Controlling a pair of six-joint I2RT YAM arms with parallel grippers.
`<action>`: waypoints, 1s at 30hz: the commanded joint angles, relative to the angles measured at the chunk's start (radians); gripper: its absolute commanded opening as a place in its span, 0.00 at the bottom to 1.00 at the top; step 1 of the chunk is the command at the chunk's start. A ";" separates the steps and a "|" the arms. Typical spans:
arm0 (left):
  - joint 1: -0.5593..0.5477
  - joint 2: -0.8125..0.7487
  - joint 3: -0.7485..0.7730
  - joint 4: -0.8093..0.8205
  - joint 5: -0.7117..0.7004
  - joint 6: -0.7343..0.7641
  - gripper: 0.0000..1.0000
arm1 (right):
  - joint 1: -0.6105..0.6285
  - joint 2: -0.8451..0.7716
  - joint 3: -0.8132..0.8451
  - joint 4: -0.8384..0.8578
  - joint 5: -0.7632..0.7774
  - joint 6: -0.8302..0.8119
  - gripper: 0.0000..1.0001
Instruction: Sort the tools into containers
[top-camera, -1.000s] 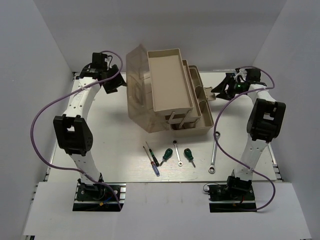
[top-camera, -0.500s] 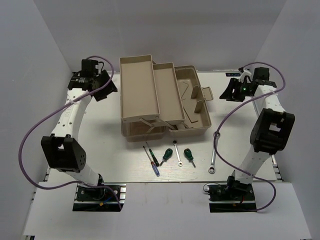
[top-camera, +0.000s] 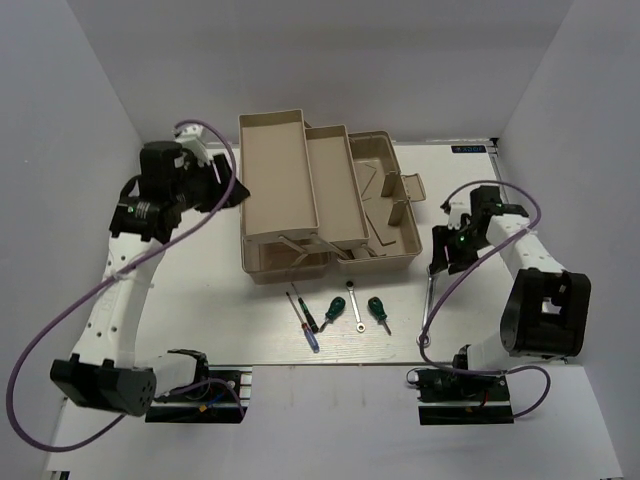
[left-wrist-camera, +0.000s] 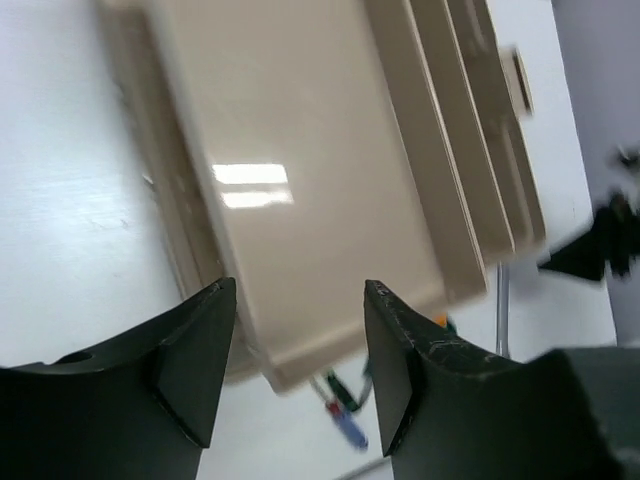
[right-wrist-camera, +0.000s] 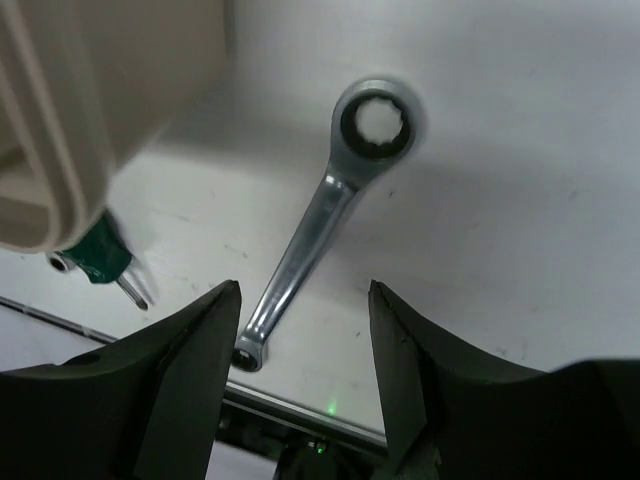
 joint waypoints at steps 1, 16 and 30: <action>-0.039 -0.086 -0.097 -0.007 0.175 0.110 0.64 | 0.053 -0.031 -0.049 -0.012 0.089 0.114 0.60; -0.110 -0.380 -0.409 -0.142 0.243 0.126 0.64 | 0.245 -0.060 -0.330 0.192 0.399 0.489 0.60; -0.128 -0.370 -0.400 -0.121 0.232 0.097 0.64 | 0.240 -0.138 -0.430 0.199 0.364 0.623 0.57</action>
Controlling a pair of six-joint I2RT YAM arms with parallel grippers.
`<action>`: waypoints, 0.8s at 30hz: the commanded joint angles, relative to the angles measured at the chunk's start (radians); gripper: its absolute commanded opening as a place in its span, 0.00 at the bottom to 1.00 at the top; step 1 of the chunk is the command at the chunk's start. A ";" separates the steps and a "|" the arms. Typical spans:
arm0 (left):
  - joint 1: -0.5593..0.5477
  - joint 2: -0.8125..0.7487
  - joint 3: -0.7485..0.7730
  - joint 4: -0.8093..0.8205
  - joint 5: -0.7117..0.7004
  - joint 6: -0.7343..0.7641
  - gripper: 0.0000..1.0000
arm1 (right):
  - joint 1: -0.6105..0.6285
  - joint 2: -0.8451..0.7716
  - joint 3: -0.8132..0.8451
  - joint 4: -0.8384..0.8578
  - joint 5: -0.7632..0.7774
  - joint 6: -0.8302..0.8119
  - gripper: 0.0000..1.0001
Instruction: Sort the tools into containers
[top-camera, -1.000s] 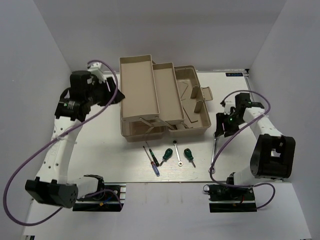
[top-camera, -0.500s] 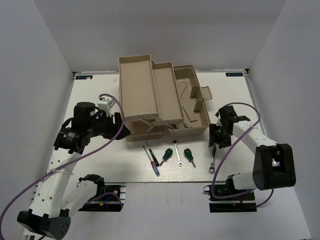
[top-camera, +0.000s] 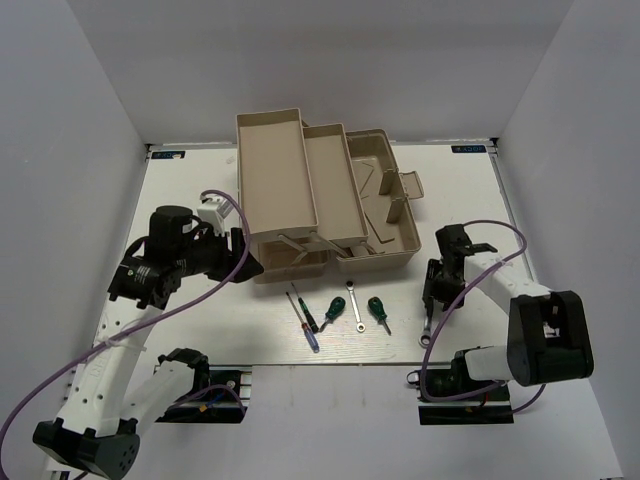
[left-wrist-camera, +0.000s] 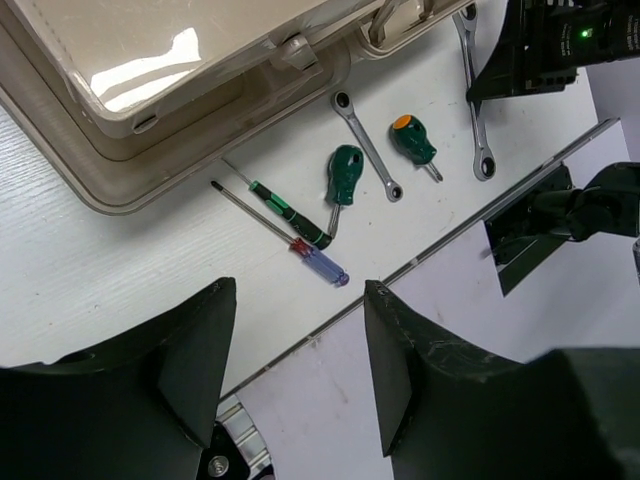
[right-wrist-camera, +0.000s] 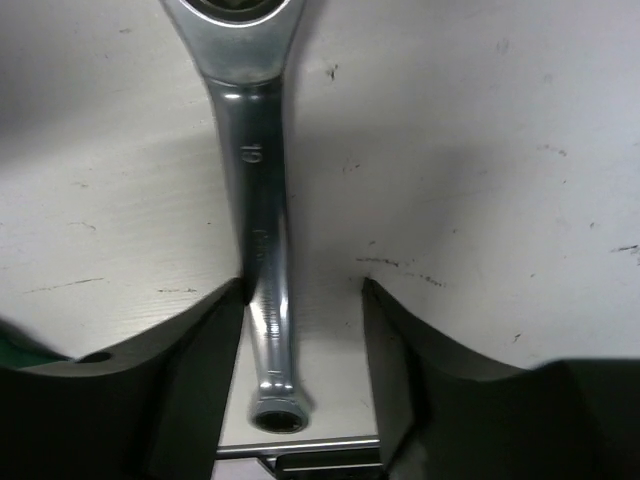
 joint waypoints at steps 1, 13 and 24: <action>-0.007 -0.004 -0.003 0.013 0.011 -0.013 0.64 | 0.003 -0.009 -0.056 0.009 -0.014 0.061 0.53; -0.064 0.040 -0.021 0.063 -0.008 -0.068 0.64 | -0.012 0.023 -0.032 -0.003 0.032 0.114 0.00; -0.162 0.128 -0.012 0.125 -0.027 -0.077 0.64 | -0.066 -0.138 0.134 -0.118 -0.016 0.059 0.00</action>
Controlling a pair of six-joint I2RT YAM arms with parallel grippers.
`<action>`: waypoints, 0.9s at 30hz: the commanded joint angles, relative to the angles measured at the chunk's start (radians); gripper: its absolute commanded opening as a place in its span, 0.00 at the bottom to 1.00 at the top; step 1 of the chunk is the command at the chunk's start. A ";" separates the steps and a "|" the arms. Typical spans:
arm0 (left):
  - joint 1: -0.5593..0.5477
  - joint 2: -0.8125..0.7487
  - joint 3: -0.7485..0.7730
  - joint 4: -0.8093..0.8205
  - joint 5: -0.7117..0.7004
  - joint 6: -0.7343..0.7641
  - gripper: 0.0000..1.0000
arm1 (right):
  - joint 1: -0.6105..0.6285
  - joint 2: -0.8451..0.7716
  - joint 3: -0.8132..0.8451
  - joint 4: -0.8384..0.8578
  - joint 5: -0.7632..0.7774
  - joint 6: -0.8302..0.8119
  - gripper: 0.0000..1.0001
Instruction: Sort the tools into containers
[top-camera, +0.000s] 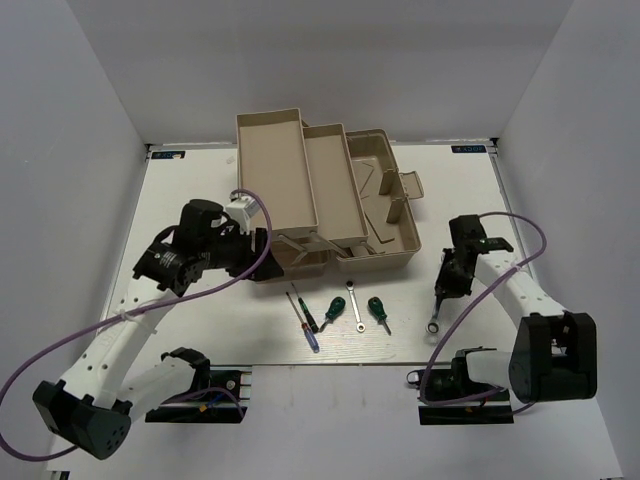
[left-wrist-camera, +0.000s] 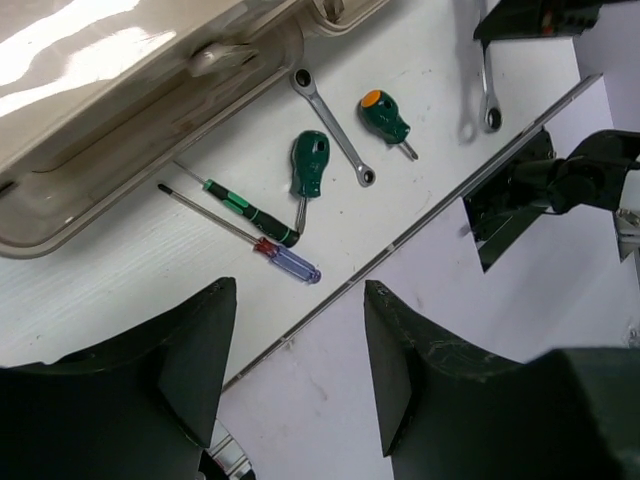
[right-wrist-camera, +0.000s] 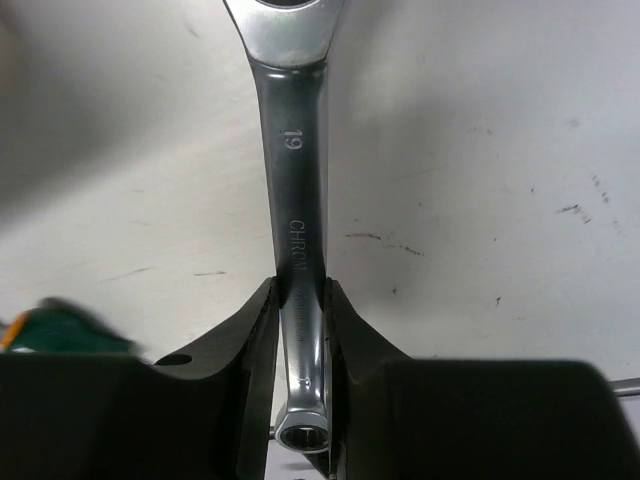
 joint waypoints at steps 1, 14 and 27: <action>-0.037 0.031 0.005 0.047 -0.013 -0.004 0.64 | -0.013 -0.051 0.084 -0.039 -0.020 -0.014 0.00; -0.241 0.165 0.047 0.105 -0.096 -0.005 0.64 | -0.023 -0.174 0.351 -0.133 -0.193 -0.138 0.00; -0.572 0.419 0.174 0.207 -0.305 -0.051 0.64 | 0.060 0.236 0.682 0.069 -0.486 -0.293 0.00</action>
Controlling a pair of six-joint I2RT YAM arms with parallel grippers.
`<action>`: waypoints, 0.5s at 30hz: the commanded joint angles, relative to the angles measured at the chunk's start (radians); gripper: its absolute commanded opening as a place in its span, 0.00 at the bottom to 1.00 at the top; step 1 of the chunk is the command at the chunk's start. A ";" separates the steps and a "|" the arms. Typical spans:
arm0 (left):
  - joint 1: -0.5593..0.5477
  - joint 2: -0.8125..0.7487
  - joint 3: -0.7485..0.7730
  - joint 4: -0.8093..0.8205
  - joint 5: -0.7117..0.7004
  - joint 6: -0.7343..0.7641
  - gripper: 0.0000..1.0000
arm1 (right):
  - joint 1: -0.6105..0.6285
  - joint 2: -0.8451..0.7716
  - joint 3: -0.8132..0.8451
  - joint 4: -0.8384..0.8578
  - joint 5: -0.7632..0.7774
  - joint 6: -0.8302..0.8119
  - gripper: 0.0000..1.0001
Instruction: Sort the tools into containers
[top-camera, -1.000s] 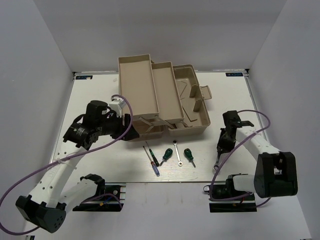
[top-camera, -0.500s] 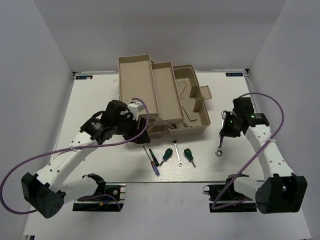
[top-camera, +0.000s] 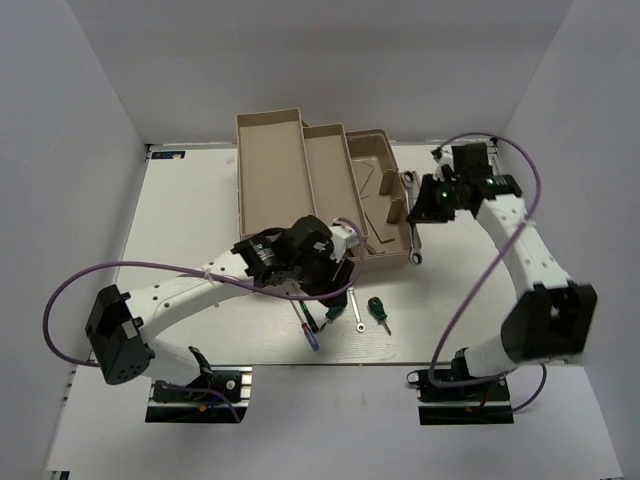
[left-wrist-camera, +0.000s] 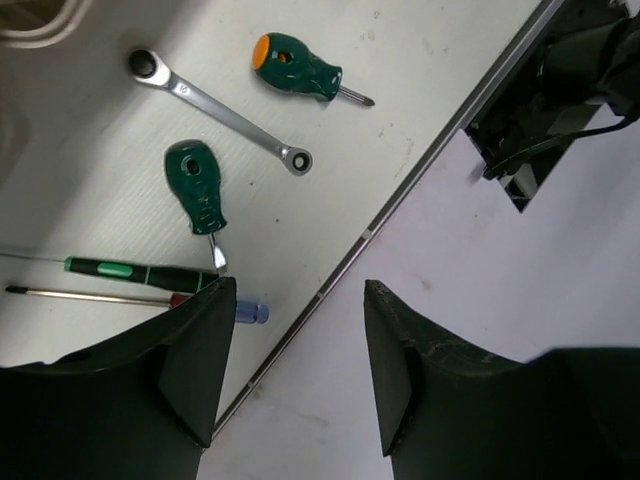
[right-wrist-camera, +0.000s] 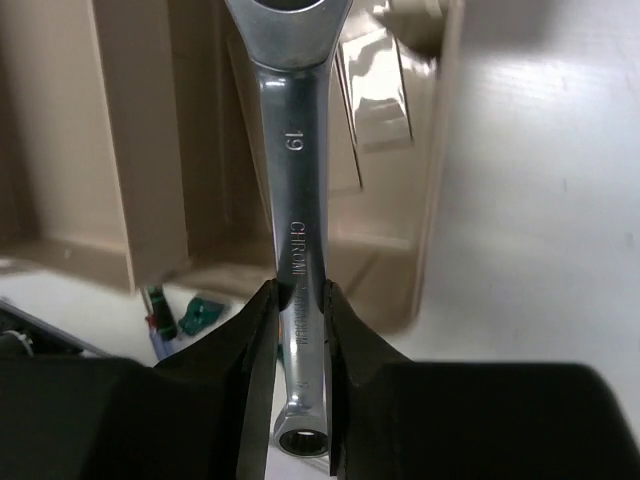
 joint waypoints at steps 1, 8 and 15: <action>-0.048 0.015 0.027 0.080 -0.101 -0.031 0.64 | 0.038 0.109 0.145 0.127 -0.092 -0.096 0.00; -0.088 0.034 -0.002 0.129 -0.206 -0.114 0.66 | 0.101 0.343 0.326 0.106 -0.065 -0.207 0.00; -0.098 -0.049 -0.126 0.074 -0.281 -0.215 0.71 | 0.113 0.448 0.409 0.069 -0.042 -0.284 0.47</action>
